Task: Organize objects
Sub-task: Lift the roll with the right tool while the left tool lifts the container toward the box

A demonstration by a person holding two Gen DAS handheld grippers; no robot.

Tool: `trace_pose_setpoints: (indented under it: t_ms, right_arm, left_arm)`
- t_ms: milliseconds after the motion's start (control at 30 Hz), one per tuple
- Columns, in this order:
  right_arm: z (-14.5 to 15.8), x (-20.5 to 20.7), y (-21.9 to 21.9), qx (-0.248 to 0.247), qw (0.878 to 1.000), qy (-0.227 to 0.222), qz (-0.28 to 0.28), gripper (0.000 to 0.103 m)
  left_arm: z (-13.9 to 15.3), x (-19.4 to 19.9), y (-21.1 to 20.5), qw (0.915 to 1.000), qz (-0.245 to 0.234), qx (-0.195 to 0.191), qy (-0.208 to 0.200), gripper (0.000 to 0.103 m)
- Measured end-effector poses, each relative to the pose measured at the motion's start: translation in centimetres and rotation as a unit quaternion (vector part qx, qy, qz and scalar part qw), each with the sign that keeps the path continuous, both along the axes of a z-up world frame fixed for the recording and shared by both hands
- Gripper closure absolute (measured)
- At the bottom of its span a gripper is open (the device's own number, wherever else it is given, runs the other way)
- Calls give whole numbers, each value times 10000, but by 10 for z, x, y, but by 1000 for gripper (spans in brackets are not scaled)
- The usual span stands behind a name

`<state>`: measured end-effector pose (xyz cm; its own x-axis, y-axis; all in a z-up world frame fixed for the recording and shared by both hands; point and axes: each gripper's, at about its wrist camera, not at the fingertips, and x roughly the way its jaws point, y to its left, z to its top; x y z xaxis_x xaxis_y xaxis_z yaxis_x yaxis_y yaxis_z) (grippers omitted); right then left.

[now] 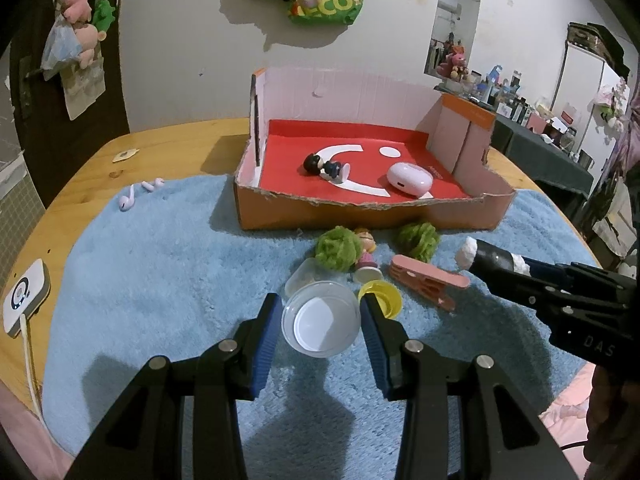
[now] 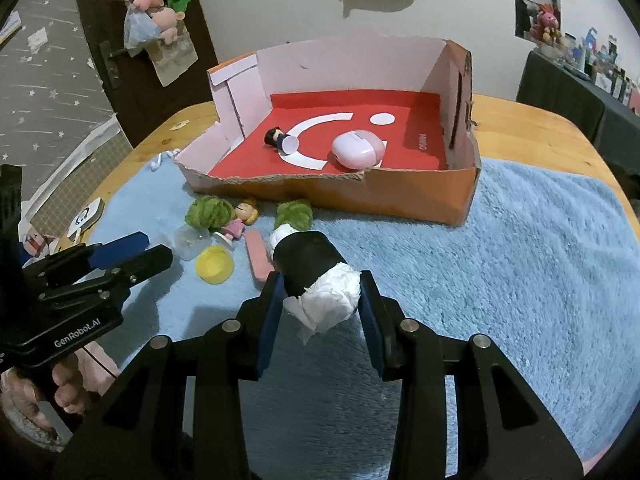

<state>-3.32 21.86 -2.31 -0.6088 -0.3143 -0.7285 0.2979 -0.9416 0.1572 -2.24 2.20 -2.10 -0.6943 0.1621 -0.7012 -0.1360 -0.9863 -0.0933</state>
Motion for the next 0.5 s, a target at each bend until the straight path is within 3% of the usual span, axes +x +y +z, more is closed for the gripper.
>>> trace_pose_setpoints:
  t_ms: [500]
  right_arm:
    - [11, -2, -3, -94, 9999, 59, 58, 67]
  left_arm:
    - [12, -12, 12, 9998, -138, -77, 99, 60]
